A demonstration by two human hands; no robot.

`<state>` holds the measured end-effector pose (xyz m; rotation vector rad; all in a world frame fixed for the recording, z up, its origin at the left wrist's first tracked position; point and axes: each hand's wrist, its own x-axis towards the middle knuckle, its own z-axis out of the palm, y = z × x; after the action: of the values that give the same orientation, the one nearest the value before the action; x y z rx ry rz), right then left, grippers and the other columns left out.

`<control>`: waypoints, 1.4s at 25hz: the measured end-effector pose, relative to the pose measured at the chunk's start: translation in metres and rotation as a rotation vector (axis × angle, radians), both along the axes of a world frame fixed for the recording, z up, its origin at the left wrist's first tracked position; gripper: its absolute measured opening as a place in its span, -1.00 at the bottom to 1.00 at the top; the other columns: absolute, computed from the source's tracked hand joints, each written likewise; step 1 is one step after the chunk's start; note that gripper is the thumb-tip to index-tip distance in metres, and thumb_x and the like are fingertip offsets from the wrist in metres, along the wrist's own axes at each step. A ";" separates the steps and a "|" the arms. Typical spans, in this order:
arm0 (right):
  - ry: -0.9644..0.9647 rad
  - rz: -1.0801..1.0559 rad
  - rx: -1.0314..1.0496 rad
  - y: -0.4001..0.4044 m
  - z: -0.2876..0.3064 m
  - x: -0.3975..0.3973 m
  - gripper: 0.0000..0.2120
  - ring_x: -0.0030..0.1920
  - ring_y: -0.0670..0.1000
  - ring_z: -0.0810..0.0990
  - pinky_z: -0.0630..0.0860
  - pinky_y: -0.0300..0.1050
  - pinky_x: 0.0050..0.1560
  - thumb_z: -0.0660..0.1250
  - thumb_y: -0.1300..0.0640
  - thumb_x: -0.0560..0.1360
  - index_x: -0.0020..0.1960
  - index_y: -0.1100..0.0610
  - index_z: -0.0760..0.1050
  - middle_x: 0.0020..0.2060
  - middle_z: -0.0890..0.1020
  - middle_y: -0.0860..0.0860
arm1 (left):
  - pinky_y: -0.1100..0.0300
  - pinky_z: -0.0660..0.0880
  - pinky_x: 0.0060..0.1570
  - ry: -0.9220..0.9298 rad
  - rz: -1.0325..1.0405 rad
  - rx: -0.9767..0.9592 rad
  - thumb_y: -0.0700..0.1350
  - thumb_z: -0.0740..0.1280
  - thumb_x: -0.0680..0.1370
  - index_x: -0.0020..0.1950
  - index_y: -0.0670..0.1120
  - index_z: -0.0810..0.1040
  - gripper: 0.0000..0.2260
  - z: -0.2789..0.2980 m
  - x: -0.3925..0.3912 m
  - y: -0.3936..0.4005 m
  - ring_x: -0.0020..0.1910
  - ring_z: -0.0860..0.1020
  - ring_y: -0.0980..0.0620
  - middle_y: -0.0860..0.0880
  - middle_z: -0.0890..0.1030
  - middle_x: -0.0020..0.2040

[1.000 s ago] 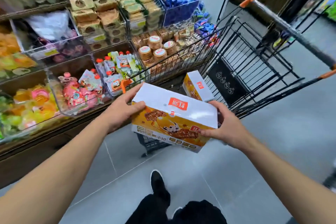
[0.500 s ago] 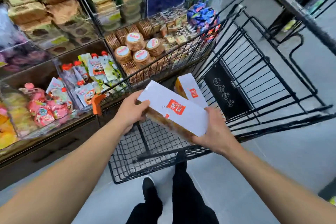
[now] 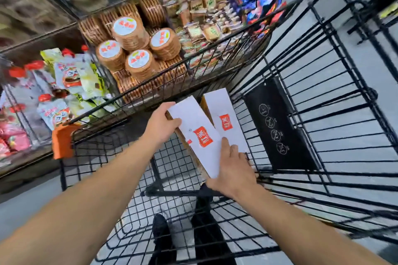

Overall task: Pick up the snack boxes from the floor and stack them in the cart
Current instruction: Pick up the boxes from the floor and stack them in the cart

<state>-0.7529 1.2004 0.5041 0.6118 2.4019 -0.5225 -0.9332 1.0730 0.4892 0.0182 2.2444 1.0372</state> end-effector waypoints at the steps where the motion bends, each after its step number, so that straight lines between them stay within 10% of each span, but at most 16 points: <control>1: 0.001 0.046 0.014 0.004 -0.009 -0.005 0.06 0.20 0.18 0.41 0.44 0.09 0.17 0.36 -0.30 0.34 0.52 0.03 -0.27 0.24 0.30 0.10 | 0.21 0.37 0.00 0.003 -0.001 0.001 -0.23 0.38 0.49 0.37 -0.10 0.42 -0.55 -0.013 -0.005 0.006 0.09 0.45 0.06 0.04 0.49 0.16; 6: -0.024 0.291 0.072 0.011 -0.049 -0.012 0.11 0.33 0.19 0.31 0.36 0.11 0.29 0.40 -0.26 0.36 0.53 -0.02 -0.34 0.38 0.23 0.14 | 0.20 0.42 0.07 0.025 0.006 0.040 -0.25 0.41 0.46 0.27 -0.11 0.51 -0.61 -0.056 -0.018 0.020 0.09 0.51 0.08 0.02 0.54 0.15; 13: 0.082 0.559 0.213 0.029 -0.096 -0.013 -0.07 0.52 0.23 -0.30 -0.32 0.14 0.47 0.28 0.01 0.54 0.52 -0.03 -0.43 0.55 -0.28 0.05 | -0.13 0.59 0.01 -0.193 0.044 0.038 0.03 0.51 0.31 0.45 0.09 0.18 -0.21 -0.111 0.017 0.013 0.17 0.56 0.00 0.07 0.55 0.23; 16: 0.120 0.499 0.205 0.045 -0.098 -0.023 -0.06 0.54 0.23 -0.24 -0.27 0.14 0.50 0.32 -0.07 0.51 0.55 -0.02 -0.34 0.56 -0.20 0.07 | -0.21 0.60 -0.03 -0.303 0.063 0.118 -0.17 0.42 0.47 0.32 0.10 0.37 -0.52 -0.115 0.034 0.015 0.08 0.61 -0.04 0.05 0.60 0.11; 21: 0.111 0.526 0.180 0.046 -0.097 -0.025 -0.05 0.55 0.22 -0.20 -0.20 0.11 0.52 0.34 -0.06 0.52 0.56 0.00 -0.33 0.57 -0.17 0.05 | -0.23 0.60 -0.07 -0.294 0.074 0.226 -0.18 0.38 0.49 0.34 0.21 0.37 -0.50 -0.120 0.037 0.014 0.10 0.62 -0.05 0.04 0.60 0.18; 27: 0.027 0.530 0.162 0.035 -0.078 -0.036 -0.06 0.54 0.19 -0.29 -0.24 0.15 0.53 0.28 -0.21 0.49 0.56 0.00 -0.30 0.57 -0.18 0.03 | 0.12 0.39 0.29 -0.117 -0.044 0.026 0.06 0.38 0.47 0.45 0.08 0.32 -0.44 -0.088 0.039 0.008 0.26 0.47 0.13 0.14 0.47 0.29; 35: 0.263 0.723 0.037 -0.091 0.035 -0.079 -0.19 0.55 0.16 -0.03 -0.02 0.11 0.54 0.29 -0.20 0.47 0.56 0.07 0.01 0.53 0.12 0.04 | 0.17 0.38 0.24 0.141 0.011 -0.260 0.07 0.30 0.54 0.51 -0.01 0.27 -0.44 0.045 0.079 -0.143 0.27 0.51 -0.07 -0.06 0.46 0.39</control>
<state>-0.8324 1.1099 0.5389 -0.3449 2.6504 -0.2476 -0.8538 0.9303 0.5341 -0.0340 2.4947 0.7637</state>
